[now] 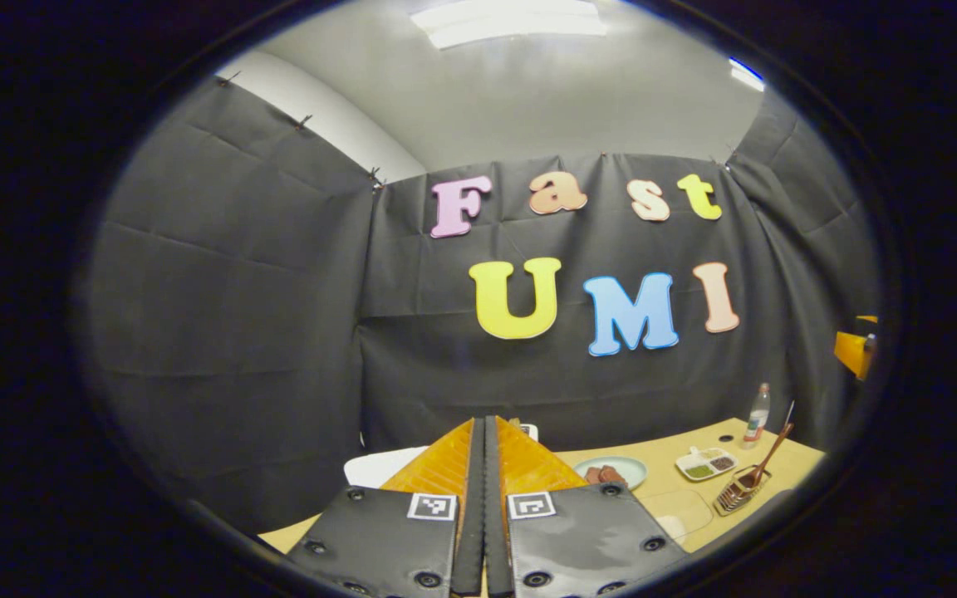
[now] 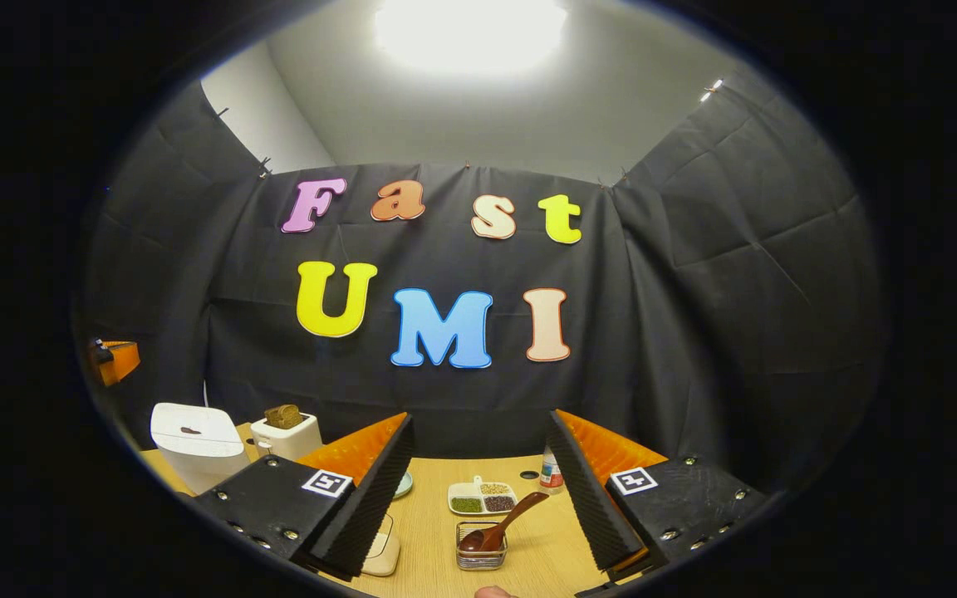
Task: Close the left gripper, press the button to open the rice cooker; take a wooden spoon from the chopstick holder with the right hand, scoop a spoonful of rice and pour it into the rice cooker, then put the wooden spoon back into the chopstick holder.
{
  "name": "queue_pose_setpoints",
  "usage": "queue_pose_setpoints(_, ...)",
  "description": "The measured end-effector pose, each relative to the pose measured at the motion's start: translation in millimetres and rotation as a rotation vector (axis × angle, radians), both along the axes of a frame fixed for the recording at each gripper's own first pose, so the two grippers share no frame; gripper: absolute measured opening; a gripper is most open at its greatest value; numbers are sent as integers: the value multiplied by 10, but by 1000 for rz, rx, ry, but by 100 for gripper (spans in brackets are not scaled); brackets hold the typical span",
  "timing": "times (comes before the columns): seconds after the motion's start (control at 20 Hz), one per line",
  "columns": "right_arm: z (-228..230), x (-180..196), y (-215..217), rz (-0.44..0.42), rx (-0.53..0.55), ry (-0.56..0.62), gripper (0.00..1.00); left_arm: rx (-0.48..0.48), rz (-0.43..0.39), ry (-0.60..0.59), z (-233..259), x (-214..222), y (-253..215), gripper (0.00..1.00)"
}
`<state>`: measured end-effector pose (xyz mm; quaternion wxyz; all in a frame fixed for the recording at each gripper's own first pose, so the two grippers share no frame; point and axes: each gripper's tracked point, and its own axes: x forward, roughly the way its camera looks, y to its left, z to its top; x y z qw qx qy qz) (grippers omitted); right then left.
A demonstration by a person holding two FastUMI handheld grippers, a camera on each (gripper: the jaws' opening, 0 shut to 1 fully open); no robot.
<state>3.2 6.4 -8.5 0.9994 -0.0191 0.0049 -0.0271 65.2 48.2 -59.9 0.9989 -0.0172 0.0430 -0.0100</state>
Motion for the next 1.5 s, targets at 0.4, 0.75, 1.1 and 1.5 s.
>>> queue_pose_setpoints(0.4,-55,-143,-149,-91,-29,24,97,-34,-37,75,-452,548,278,8)
queue_pose_setpoints(0.75,-19,-324,-258,-163,-74,37,97,-58,-60,199,-1227,962,436,9)
queue_pose_setpoints(1.1,-35,-457,-324,-207,-102,38,97,-93,-39,352,-2020,1145,578,9)
queue_pose_setpoints(1.5,-57,-525,-452,-227,-90,55,97,-123,-48,434,-2328,1188,583,9)
